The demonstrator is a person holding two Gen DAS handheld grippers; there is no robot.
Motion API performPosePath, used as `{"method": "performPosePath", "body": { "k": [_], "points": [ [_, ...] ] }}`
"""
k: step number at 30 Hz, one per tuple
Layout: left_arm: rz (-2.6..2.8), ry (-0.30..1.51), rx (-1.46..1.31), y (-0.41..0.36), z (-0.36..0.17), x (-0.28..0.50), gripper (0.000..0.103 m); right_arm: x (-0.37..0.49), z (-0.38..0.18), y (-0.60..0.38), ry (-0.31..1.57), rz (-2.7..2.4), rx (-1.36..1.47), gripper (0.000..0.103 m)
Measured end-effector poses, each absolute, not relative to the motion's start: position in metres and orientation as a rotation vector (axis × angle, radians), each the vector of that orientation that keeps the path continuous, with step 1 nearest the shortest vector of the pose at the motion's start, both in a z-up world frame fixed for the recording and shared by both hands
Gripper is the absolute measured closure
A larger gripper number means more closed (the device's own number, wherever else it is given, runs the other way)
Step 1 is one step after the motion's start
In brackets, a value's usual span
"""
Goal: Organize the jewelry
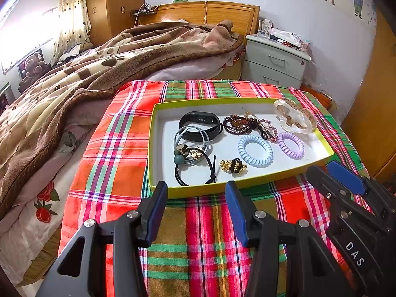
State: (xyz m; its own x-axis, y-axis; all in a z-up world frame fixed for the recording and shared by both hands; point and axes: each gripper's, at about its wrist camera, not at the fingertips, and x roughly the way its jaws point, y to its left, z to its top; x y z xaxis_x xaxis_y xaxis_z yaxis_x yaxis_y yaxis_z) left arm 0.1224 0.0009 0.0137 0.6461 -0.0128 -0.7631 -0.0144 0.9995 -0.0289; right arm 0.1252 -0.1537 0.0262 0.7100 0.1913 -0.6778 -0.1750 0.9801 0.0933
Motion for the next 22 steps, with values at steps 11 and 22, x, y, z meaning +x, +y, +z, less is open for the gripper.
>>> {"method": "performPosePath", "body": {
  "k": [11,22],
  "points": [
    [0.003,0.864,-0.031,0.0012,0.0140,0.1210,0.053,0.1263,0.0257,-0.1548,0.756,0.201,0.026,0.062],
    [-0.005,0.871,-0.034,-0.0003,0.0150,0.1222,0.053,0.1263,0.0255,-0.1553,0.756,0.201,0.026,0.062]
  ]
}}
